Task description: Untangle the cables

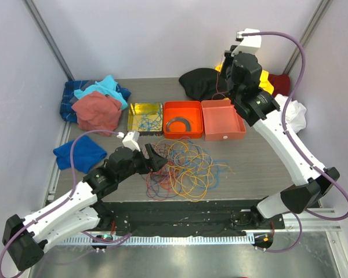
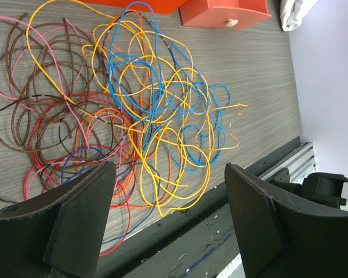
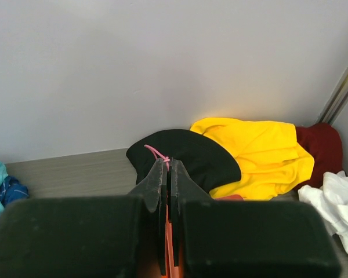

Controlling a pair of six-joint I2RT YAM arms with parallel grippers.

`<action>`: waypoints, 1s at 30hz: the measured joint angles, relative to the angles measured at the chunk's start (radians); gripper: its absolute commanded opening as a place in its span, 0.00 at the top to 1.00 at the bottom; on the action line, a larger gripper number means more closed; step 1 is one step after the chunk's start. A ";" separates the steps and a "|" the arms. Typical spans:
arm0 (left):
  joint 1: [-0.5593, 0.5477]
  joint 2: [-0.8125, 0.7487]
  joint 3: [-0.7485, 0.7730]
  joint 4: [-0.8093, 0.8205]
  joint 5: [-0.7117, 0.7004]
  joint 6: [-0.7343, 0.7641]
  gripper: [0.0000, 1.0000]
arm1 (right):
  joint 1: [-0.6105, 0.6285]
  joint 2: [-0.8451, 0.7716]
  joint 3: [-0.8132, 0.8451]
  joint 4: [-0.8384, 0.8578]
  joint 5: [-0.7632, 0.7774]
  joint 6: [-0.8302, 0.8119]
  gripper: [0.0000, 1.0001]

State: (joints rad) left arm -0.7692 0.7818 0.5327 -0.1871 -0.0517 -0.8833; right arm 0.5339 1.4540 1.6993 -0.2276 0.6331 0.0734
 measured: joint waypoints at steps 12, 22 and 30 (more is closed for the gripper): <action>0.000 0.030 -0.011 -0.004 0.001 -0.001 0.20 | -0.060 0.011 -0.080 -0.005 -0.045 0.066 0.99; 0.000 0.034 -0.034 -0.005 0.002 -0.008 0.20 | -0.118 0.039 -0.238 0.026 -0.082 0.128 0.99; 0.000 -0.007 -0.034 -0.013 -0.008 -0.007 0.20 | -0.199 0.193 -0.353 0.040 -0.134 0.212 0.99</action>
State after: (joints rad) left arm -0.7692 0.7746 0.4988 -0.2001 -0.0593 -0.8906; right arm 0.3347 1.6474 1.3464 -0.1879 0.4988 0.2855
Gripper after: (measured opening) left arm 0.801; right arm 0.031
